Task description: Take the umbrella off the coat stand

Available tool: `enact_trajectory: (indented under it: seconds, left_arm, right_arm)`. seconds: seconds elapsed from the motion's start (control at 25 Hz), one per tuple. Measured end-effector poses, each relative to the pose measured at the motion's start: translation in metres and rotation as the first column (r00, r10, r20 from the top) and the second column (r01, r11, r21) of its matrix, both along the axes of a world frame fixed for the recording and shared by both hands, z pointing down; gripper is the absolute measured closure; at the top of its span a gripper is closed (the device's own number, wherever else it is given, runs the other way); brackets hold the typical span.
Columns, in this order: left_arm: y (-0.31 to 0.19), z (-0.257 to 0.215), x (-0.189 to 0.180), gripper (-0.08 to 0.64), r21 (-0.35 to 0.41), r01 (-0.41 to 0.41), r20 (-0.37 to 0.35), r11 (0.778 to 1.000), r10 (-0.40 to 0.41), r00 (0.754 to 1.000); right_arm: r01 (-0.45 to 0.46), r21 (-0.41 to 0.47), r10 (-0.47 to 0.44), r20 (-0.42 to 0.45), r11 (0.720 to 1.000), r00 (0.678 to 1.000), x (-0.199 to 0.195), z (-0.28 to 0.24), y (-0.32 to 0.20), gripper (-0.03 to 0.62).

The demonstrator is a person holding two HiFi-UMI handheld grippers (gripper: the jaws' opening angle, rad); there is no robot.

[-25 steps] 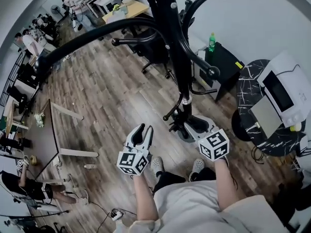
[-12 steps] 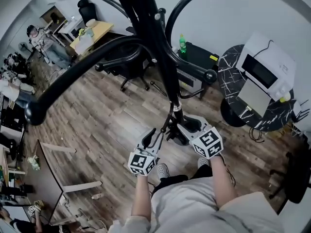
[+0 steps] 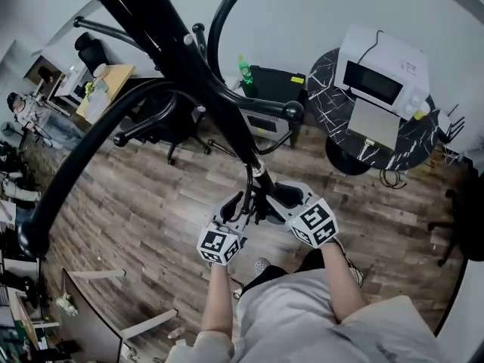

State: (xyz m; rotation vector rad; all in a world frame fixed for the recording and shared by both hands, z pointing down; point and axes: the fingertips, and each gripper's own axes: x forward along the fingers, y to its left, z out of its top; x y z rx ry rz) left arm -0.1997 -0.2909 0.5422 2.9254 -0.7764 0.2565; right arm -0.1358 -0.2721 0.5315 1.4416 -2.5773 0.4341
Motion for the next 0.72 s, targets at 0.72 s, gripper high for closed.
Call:
enact_trajectory:
  seconds: [0.72]
  left_arm:
    - [-0.03, -0.001, 0.01, 0.426, -0.068, -0.15, -0.107, 0.986, 0.143, 0.984]
  right_arm:
    - [-0.122, -0.032, 0.121, -0.037, 0.992, 0.992, 0.002, 0.014, 0.025, 0.443]
